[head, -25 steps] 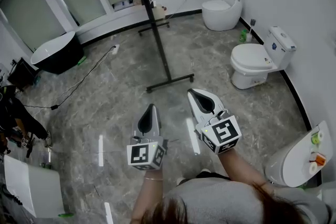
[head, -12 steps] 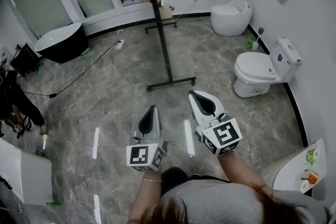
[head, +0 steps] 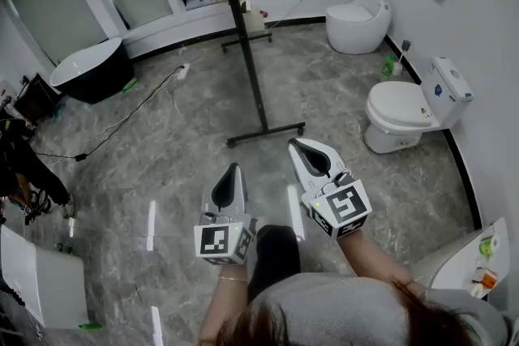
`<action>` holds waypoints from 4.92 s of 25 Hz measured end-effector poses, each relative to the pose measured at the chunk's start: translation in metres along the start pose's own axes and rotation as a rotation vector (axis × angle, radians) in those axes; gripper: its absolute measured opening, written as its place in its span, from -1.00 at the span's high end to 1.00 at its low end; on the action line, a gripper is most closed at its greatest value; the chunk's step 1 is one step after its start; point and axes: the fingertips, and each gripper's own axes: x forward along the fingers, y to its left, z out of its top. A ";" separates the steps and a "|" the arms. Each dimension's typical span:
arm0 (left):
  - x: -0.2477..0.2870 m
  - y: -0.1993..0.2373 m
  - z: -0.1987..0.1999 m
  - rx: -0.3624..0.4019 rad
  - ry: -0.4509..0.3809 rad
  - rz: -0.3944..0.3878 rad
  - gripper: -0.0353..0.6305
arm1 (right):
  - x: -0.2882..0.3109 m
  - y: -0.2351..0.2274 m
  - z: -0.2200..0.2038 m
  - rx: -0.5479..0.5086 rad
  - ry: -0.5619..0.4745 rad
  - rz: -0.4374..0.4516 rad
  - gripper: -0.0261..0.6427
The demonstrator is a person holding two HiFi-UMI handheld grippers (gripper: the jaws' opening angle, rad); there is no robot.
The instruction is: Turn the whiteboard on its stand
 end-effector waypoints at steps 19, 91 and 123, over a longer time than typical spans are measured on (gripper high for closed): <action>0.212 0.168 0.002 -0.017 0.002 -0.131 0.90 | 0.239 -0.089 -0.025 0.026 0.018 -0.132 0.91; 0.372 0.310 -0.148 -0.146 0.284 0.048 0.90 | 0.576 -0.264 -0.331 0.116 0.310 -0.037 0.55; 0.338 0.296 -0.156 -0.175 0.289 -0.089 0.90 | 0.537 -0.216 -0.324 0.090 0.297 -0.152 0.62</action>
